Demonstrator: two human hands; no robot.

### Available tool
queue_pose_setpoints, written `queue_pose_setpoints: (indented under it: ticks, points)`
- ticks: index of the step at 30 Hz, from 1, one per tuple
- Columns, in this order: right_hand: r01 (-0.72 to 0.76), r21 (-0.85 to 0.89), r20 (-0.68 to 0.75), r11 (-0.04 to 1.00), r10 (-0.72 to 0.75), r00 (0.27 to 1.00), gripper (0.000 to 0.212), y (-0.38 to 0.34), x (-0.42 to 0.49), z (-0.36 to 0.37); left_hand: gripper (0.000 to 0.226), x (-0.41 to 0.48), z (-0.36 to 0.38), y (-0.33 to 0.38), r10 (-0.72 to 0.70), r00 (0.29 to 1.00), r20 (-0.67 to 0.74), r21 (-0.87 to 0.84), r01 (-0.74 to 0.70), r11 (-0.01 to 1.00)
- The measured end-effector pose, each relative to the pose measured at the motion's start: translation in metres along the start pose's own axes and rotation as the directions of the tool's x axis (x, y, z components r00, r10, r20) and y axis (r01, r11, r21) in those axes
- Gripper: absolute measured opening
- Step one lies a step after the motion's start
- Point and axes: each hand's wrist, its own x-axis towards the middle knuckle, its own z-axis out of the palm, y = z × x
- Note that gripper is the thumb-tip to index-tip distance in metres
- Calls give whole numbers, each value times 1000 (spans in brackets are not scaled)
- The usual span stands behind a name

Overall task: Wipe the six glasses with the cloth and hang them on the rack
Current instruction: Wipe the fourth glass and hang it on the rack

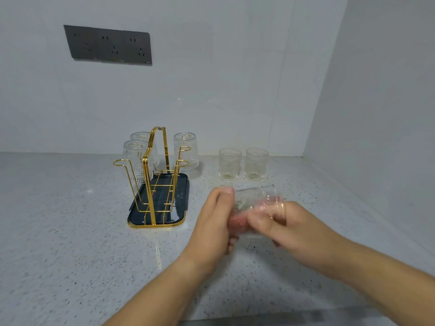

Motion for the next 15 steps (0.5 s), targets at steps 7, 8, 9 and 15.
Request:
queue_pose_setpoints:
  ticks: [7, 8, 9, 15]
  points:
    - [63, -323, 72, 944, -42, 997, 23, 20, 2, -10, 69, 4, -3, 4, -444, 830, 337, -153, 514, 844]
    - [27, -200, 34, 979, -21, 999, 25, 18, 2, -10, 70, 3, -3, 2, -385, 855, 348, -135, 452, 882]
    - [-6, -68, -17, 998, 5, 1000, 27, 17, 4, -11, 68, 2, -4, -1, -306, 892, 332, -113, 360, 926]
    - [-164, 199, -46, 966, 176, 983, 42, 5, 2, -6, 41, -5, -5, -10, 151, 979, 136, 113, -166, 980]
